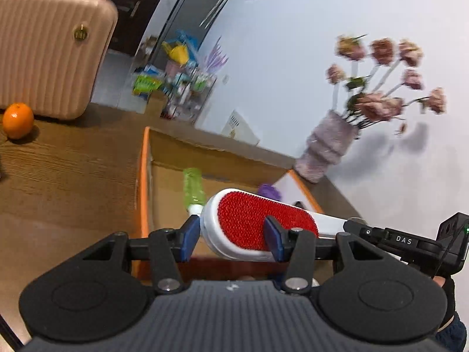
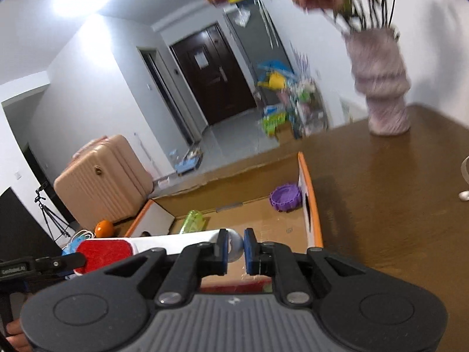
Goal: Organize rigid objects
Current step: 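Carry the lint roller into the box and open the left tool, then withdraw both tools from the box back over the table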
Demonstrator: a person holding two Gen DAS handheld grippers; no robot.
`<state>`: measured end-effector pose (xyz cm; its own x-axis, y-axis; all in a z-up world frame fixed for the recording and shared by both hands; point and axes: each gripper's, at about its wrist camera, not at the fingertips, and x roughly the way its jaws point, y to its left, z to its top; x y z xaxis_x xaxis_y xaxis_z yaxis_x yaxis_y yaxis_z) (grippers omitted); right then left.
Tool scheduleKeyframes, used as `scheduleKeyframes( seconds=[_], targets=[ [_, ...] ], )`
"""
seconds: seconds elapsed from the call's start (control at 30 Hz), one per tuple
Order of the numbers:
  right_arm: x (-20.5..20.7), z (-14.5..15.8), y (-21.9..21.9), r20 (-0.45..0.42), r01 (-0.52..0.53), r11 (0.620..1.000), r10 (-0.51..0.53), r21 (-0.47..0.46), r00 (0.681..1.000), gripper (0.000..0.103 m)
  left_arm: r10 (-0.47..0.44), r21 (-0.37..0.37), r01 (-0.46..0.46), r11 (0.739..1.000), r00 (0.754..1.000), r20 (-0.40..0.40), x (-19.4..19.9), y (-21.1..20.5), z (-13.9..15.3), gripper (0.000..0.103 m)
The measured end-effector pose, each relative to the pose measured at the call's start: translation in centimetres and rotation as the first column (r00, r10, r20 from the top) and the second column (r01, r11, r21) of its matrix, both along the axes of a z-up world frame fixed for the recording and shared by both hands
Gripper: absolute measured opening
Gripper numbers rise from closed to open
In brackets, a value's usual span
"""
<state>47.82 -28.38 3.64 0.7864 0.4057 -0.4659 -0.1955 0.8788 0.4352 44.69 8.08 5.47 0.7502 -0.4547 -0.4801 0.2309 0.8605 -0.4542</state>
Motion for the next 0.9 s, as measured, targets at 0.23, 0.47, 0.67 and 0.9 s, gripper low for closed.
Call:
scheduleKeyframes(
  seconds=[0.23, 0.47, 0.67, 0.9],
  targets=[
    [5.6, -2.3, 1.6, -0.073, -0.055, 0.994, 0.049, -0.094, 0.996, 0.011, -0.007, 0.03, 0.01, 1.0, 0.995, -0.104, 5.4, 0.9, -3.9, 0.049],
    [5.4, -3.7, 3.7, -0.086, -0.111, 0.961, 0.092, -0.252, 0.992, 0.011, -0.013, 0.131, 0.022, 0.991, 0.998, -0.067, 4.2, 0.1, -3.9, 0.053],
    [2.5, -1.6, 4.6, -0.033, -0.109, 0.945, 0.105, -0.31, 0.994, 0.014, 0.004, 0.196, 0.002, 0.981, 1.0, -0.027, 1.7, -0.2, -2.0, 0.053],
    [-5.8, 3.8, 2.2, 0.113, -0.049, 0.955, 0.086, -0.292, 0.99, 0.021, 0.022, 0.268, -0.048, 0.962, 0.995, 0.1, -6.3, -0.7, 2.1, 0.07]
  ],
)
